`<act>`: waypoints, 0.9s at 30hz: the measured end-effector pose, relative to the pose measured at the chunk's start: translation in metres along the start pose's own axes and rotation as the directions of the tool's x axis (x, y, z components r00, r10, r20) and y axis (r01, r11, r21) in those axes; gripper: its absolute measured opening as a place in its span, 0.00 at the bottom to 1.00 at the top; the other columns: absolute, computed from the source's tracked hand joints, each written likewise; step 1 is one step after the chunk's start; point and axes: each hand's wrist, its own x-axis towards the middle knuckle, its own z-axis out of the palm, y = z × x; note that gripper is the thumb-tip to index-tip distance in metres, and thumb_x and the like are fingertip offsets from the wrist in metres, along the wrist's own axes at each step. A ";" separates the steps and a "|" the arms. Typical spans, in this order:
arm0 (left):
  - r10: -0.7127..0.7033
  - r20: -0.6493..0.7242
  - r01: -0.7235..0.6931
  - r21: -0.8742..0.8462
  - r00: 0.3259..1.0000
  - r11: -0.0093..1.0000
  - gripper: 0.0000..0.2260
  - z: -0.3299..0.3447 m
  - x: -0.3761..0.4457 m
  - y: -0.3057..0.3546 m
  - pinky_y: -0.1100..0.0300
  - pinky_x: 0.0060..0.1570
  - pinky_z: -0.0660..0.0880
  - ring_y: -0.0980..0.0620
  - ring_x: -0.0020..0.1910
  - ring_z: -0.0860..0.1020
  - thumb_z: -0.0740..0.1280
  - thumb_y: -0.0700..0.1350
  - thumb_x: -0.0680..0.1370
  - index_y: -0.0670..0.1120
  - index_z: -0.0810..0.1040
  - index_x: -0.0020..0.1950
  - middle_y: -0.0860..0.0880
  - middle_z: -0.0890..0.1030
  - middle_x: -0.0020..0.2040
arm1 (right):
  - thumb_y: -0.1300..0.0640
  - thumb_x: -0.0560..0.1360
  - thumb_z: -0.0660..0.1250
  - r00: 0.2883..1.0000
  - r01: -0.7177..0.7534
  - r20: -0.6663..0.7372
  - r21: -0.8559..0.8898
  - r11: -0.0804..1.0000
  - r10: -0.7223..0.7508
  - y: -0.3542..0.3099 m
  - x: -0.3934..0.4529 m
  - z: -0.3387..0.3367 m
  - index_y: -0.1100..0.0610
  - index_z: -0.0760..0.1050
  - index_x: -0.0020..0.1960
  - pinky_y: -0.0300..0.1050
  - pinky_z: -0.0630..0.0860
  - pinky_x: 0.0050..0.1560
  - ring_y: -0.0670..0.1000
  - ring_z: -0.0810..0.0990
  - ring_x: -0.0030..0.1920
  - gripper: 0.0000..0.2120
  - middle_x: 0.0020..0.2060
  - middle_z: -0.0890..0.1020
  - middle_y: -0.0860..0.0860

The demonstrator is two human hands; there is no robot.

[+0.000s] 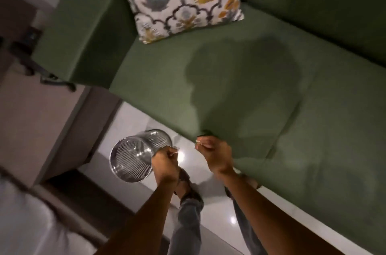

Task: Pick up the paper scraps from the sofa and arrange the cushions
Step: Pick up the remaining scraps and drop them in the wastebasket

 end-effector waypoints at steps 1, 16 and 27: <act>-0.025 -0.029 0.025 0.000 0.999 1.000 0.11 -0.008 0.005 -0.021 0.65 0.47 0.74 0.45 0.45 0.86 0.71 0.27 0.73 0.40 0.88 0.49 0.44 0.88 0.44 | 0.58 0.72 0.80 0.999 -0.006 0.037 0.024 1.000 0.005 0.001 -0.005 0.025 0.52 0.88 0.48 0.28 0.77 0.47 0.37 0.86 0.43 0.06 0.38 0.88 0.36; -0.158 -0.012 0.158 -0.002 0.987 0.987 0.17 -0.077 0.086 -0.206 0.45 0.66 0.76 0.33 0.65 0.81 0.68 0.36 0.80 0.45 0.82 0.68 0.39 0.83 0.68 | 0.62 0.74 0.80 0.975 0.150 0.177 -0.082 0.985 -0.134 0.011 -0.032 0.260 0.60 0.81 0.61 0.46 0.81 0.60 0.51 0.86 0.55 0.18 0.54 0.88 0.55; -0.075 -0.056 0.072 -0.062 0.996 0.995 0.20 -0.089 0.079 -0.174 0.43 0.66 0.76 0.34 0.67 0.79 0.65 0.35 0.82 0.44 0.77 0.74 0.37 0.81 0.70 | 0.58 0.74 0.80 0.978 0.026 0.211 -0.090 0.996 -0.006 0.004 -0.047 0.221 0.53 0.81 0.64 0.56 0.87 0.56 0.49 0.88 0.55 0.20 0.56 0.89 0.51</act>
